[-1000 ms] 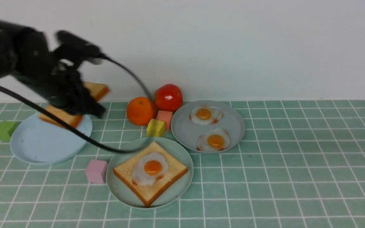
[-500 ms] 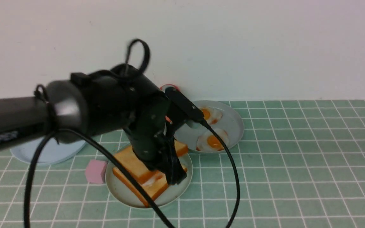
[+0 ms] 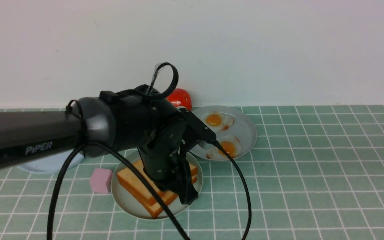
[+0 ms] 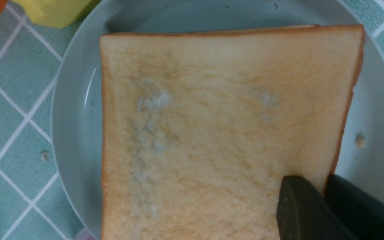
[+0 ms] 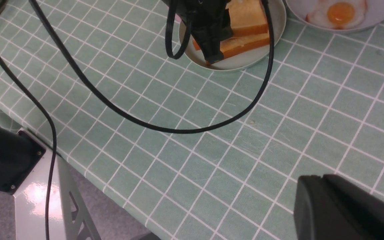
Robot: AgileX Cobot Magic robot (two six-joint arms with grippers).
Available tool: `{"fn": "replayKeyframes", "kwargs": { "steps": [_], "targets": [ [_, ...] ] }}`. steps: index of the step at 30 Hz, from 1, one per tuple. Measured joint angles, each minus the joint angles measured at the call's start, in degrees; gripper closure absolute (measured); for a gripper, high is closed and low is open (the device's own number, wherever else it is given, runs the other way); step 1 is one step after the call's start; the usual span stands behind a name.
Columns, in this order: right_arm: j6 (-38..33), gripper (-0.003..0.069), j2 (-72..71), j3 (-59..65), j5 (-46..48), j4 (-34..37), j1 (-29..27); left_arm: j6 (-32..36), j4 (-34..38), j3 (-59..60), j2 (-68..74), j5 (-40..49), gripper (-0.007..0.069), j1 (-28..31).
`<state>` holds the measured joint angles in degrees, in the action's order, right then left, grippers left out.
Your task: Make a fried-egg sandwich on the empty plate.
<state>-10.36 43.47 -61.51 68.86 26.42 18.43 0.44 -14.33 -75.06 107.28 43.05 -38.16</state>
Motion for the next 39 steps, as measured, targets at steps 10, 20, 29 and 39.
{"fn": "replayKeyframes", "kwargs": {
  "steps": [10,20,29,39],
  "targets": [
    [0.0,0.0607,0.0,0.0,0.0,0.2,0.0,-0.4,1.4,0.0,0.1,-0.1,0.037,0.0],
    [0.0,0.0598,0.0,0.0,0.4,0.2,0.0,-0.4,8.5,0.2,-7.4,0.4,0.0296,0.0],
    [1.4,0.062,-4.9,0.0,2.9,-4.0,0.0,0.5,17.8,5.4,-39.5,-6.0,0.0638,0.0],
    [8.8,0.0661,-19.0,1.6,2.8,-18.4,0.0,-1.0,20.2,42.0,-83.9,-25.3,0.0638,0.0]
  ]
}}
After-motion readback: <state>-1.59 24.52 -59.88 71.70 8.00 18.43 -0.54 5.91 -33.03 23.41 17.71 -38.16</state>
